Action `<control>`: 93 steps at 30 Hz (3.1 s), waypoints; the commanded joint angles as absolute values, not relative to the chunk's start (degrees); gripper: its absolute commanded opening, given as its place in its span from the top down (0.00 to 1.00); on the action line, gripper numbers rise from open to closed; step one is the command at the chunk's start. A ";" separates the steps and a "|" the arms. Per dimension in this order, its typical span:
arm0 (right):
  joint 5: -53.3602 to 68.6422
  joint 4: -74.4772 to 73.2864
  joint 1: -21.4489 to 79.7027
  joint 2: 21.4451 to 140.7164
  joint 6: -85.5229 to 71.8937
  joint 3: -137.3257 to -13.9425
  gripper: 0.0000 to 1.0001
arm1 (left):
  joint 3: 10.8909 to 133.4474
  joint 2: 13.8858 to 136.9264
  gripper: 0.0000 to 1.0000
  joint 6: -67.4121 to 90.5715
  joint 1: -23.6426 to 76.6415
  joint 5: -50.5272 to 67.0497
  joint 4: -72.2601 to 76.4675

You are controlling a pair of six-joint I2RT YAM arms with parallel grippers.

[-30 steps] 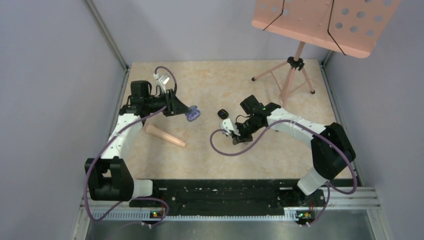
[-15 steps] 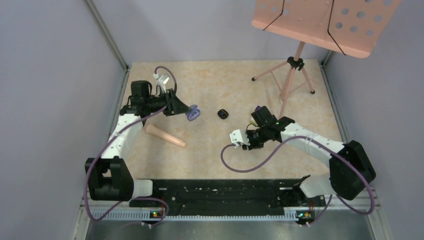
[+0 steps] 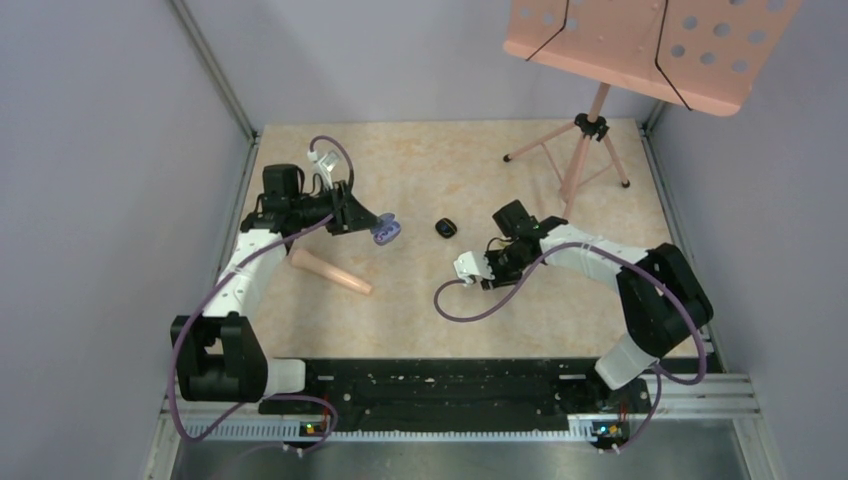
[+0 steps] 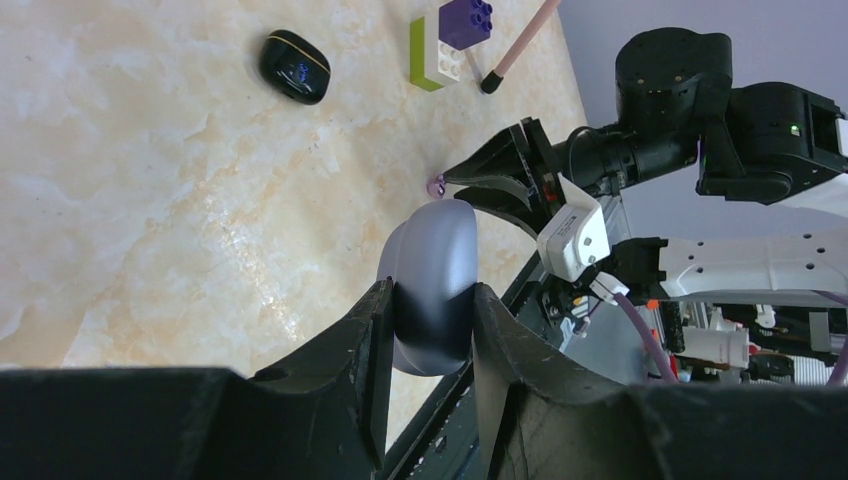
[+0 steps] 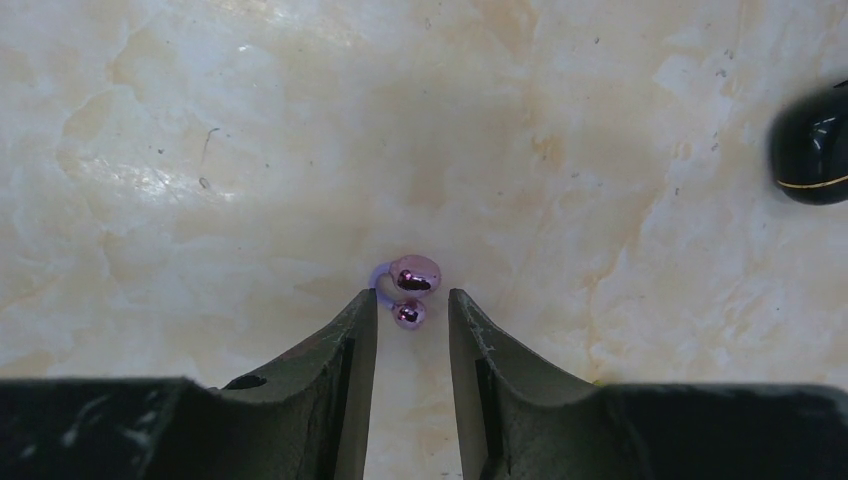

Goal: Insert the wireless bluetooth earbuds into the charging case
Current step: Place the earbud at the center of the board, then pick up the earbud from the center of the board.

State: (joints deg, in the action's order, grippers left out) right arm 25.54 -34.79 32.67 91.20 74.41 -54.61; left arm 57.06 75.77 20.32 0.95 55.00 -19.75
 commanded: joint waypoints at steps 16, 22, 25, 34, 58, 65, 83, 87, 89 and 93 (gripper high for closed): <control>24.26 -40.93 30.94 96.00 74.62 -58.26 0.63 | 55.74 73.27 1.00 21.94 0.55 56.76 -16.21; 25.70 -44.79 32.44 95.81 72.55 -59.04 0.63 | 55.29 73.30 1.00 22.57 0.57 56.87 -15.06; 26.42 -45.61 34.38 95.72 71.37 -58.94 0.63 | 55.20 73.32 1.00 22.76 0.55 56.95 -14.75; 28.82 -42.85 38.48 97.78 64.39 -61.52 0.62 | 54.59 72.97 1.00 22.92 0.53 56.82 -14.39; 24.17 -63.63 37.80 111.09 85.81 -85.61 0.70 | 55.42 72.85 1.00 21.36 -1.53 56.54 -15.82; 23.70 -64.02 37.88 112.02 87.58 -85.03 0.70 | 55.04 72.27 1.00 21.44 -2.52 56.43 -15.95; 21.47 -62.68 38.80 111.87 87.51 -79.93 0.74 | 55.19 72.64 1.00 21.36 -2.98 56.40 -16.17; 20.56 -60.50 38.93 110.59 87.71 -77.17 0.76 | 55.26 72.83 1.00 21.40 -2.98 56.34 -16.09; 19.98 -59.55 38.98 110.20 87.89 -76.05 0.77 | 55.27 72.92 1.00 21.51 -2.99 56.34 -16.04; 19.45 -57.76 38.93 108.92 87.93 -73.91 0.81 | 55.33 73.04 1.00 21.69 -2.93 56.34 -15.91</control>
State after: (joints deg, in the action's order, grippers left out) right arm 20.08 -59.81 38.17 110.78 86.72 -76.42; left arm 54.70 73.97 22.33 -2.61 55.83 -17.19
